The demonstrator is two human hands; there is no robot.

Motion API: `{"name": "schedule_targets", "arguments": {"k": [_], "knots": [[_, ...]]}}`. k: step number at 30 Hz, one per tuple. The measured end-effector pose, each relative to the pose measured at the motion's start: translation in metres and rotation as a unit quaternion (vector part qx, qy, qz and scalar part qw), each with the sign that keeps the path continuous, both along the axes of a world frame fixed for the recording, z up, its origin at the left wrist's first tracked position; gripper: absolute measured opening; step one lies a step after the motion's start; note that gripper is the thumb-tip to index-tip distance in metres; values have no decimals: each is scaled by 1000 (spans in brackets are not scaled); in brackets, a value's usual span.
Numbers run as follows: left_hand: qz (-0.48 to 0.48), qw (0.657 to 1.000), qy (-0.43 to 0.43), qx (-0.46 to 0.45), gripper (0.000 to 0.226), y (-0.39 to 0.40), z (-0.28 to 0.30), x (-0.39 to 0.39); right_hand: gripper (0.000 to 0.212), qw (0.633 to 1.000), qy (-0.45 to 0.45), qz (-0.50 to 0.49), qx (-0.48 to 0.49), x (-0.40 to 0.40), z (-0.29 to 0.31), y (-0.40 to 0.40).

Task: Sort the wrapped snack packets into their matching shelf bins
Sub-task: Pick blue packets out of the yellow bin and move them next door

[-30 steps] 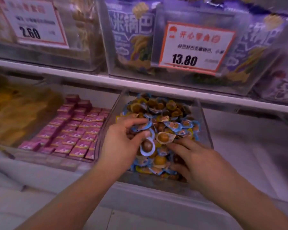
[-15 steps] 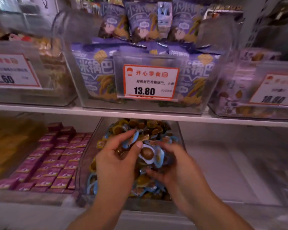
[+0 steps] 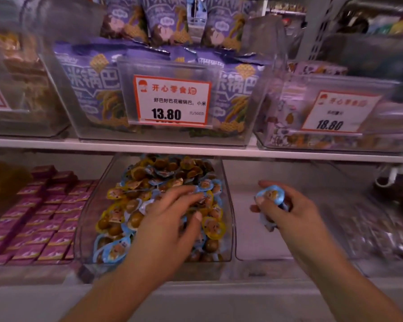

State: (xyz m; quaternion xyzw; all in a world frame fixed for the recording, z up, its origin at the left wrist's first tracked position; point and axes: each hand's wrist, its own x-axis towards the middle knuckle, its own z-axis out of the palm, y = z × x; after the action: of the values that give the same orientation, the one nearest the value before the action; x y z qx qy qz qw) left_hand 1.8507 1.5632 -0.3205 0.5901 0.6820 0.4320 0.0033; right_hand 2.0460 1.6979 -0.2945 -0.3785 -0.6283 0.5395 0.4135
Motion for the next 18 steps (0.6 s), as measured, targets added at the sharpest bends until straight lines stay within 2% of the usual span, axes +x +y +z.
{"name": "schedule_targets", "arguments": {"k": [2, 4, 6, 9, 12, 13, 15, 16, 18], "knots": [[33, 997, 49, -40, 38, 8, -3, -11, 35, 995, -95, 10, 16, 6, -14, 20], [44, 989, 107, -91, 48, 16, -7, -17, 38, 991, -128, 38, -5, 7, -26, 31], [33, 976, 166, -133, 57, 25, -8, -18, 35, 985, -162, 34, 48, 5, -28, 38], [20, 959, 224, -174, 61, 36, -8, -18, 38, 979, -145, 15, 141, -7, -19, 37], [31, 951, 248, -179, 54, 39, -7, -20, 41, 956, -145, 59, 246, -33, -8, 25], [40, 952, 249, -174, 50, 38, -5, -20, 44, 935, -177, 82, 296, -44, -5, 21], [53, 957, 239, -153, 42, 34, 1, -20, 53, 854, -301, 122, 406, -63, -3, 18], [51, 962, 226, -144, 38, 31, 2, -23, 60, 806, -376, 137, 436, -71, -3, 19], [28, 979, 156, -127, 27, 24, 2, -33, 72, 737, -485, 152, 446, -83, -5, 22]]}}
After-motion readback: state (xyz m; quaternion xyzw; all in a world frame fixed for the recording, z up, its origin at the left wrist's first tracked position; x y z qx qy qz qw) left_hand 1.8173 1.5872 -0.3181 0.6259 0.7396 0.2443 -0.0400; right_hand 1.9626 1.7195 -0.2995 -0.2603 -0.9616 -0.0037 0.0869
